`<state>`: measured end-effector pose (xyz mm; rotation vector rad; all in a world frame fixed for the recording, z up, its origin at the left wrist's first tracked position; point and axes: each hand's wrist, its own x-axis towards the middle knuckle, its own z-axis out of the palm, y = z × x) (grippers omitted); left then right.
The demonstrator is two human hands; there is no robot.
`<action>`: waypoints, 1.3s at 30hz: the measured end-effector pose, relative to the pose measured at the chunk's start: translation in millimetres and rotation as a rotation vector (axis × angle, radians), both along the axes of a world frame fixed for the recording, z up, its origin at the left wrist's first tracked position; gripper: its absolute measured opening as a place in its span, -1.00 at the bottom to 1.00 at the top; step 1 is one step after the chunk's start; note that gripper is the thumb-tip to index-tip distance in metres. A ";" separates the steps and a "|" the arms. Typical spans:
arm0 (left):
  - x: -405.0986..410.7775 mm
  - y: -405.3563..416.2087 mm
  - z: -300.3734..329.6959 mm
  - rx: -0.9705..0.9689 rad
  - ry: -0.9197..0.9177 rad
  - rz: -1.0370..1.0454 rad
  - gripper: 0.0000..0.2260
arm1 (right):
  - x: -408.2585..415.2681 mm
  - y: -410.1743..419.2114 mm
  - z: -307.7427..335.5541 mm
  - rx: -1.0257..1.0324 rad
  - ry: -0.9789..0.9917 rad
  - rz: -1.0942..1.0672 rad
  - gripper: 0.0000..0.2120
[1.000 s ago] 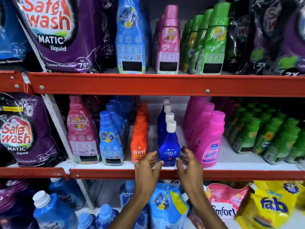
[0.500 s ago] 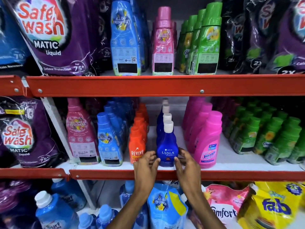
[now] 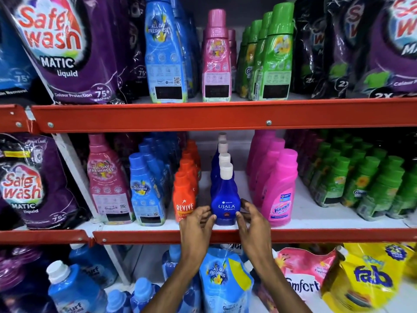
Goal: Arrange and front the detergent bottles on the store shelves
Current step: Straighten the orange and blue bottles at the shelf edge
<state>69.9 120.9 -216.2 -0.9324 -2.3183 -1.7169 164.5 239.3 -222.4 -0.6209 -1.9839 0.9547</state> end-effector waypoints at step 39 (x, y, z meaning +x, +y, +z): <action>77.5 104.8 0.1 -0.140 0.060 -0.096 -0.70 | 87.2 101.2 14.2 0.011 -0.187 -0.056 -0.65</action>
